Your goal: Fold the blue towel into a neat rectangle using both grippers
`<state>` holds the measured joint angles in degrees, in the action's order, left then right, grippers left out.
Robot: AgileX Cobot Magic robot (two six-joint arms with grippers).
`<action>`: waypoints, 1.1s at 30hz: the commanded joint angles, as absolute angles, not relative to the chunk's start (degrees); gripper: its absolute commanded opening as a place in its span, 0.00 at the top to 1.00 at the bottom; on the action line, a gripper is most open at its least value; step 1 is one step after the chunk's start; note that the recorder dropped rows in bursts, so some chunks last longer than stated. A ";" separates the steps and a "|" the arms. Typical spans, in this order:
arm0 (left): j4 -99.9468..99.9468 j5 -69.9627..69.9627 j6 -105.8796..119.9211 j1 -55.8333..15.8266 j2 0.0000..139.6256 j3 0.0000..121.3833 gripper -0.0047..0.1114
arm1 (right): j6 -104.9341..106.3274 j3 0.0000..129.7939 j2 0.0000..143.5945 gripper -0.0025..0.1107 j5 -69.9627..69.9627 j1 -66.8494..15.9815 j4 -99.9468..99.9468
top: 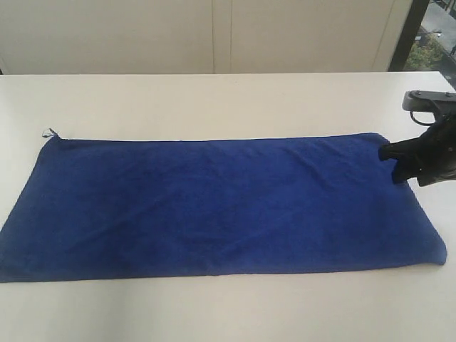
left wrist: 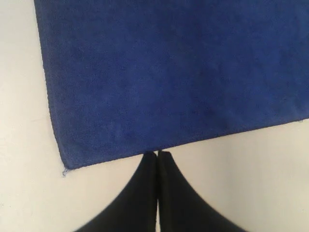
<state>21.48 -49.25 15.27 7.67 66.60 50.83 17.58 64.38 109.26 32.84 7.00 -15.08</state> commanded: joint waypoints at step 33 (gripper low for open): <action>22.51 -44.11 15.61 7.89 66.04 50.80 0.96 | 13.62 64.61 113.52 0.98 36.17 5.03 -8.92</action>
